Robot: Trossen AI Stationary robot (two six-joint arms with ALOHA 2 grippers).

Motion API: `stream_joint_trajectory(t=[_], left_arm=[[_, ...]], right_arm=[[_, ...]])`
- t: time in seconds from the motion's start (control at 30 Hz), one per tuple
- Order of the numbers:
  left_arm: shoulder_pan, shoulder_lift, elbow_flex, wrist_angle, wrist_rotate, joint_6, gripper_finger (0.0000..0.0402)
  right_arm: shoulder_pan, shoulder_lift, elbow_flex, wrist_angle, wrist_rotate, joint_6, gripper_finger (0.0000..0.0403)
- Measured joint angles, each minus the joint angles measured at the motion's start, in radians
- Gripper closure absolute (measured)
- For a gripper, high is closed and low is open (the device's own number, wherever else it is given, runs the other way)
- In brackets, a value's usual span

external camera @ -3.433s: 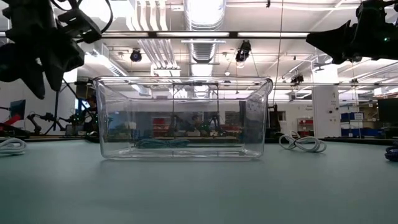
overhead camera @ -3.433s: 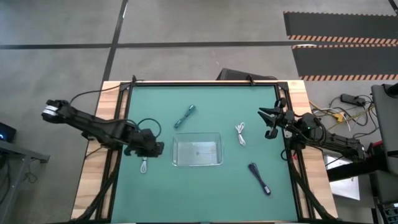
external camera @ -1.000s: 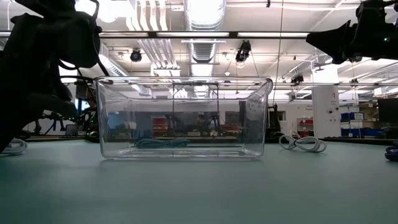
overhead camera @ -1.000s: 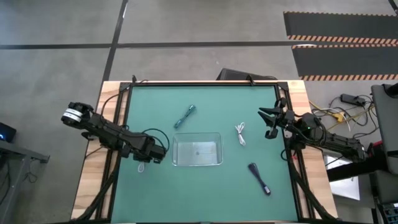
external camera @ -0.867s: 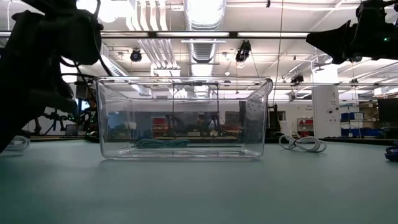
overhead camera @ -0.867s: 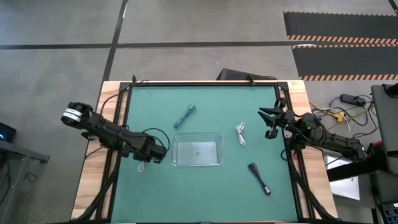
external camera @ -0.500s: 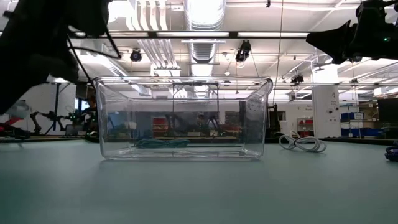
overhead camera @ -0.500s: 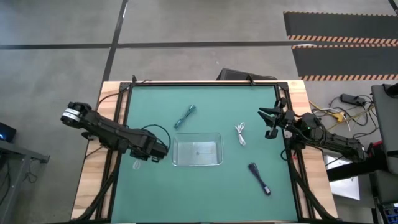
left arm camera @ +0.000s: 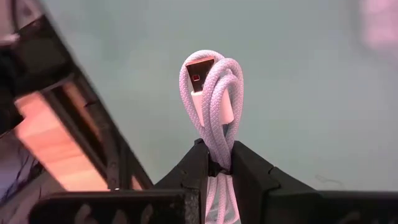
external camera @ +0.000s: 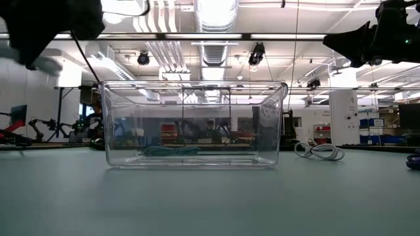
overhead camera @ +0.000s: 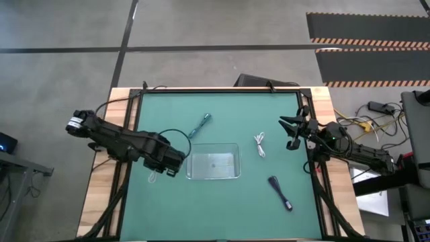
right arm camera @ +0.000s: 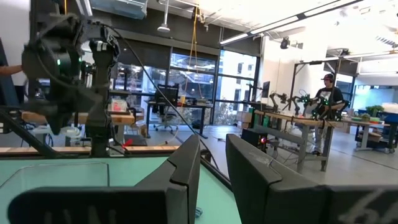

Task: Pick and place USB-C Cables
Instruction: Put the left white charger cable into the transparent bin

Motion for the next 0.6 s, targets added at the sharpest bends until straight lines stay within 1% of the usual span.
stream_joint_trajectory(t=[0.13, 0.3, 0.47, 0.6], left_arm=[[-0.001, 0.0, 0.089, 0.003, -0.013, 0.067, 0.0369], [-0.001, 0.001, 0.17, 0.045, -0.078, 0.122, 0.0369], [-0.001, 0.002, 0.179, 0.212, -0.12, 0.207, 0.0369], [-0.001, 0.006, 0.174, 0.291, -0.138, 0.258, 0.0369]], right_arm=[[0.0, 0.0, 0.0, 0.0, 0.0, 0.0, 0.0335], [0.0, 0.0, 0.0, 0.0, 0.0, 0.0, 0.0335], [0.0, 0.0, 0.0, 0.0, 0.0, 0.0, 0.0335], [0.0, 0.0, 0.0, 0.0, 0.0, 0.0, 0.0335]])
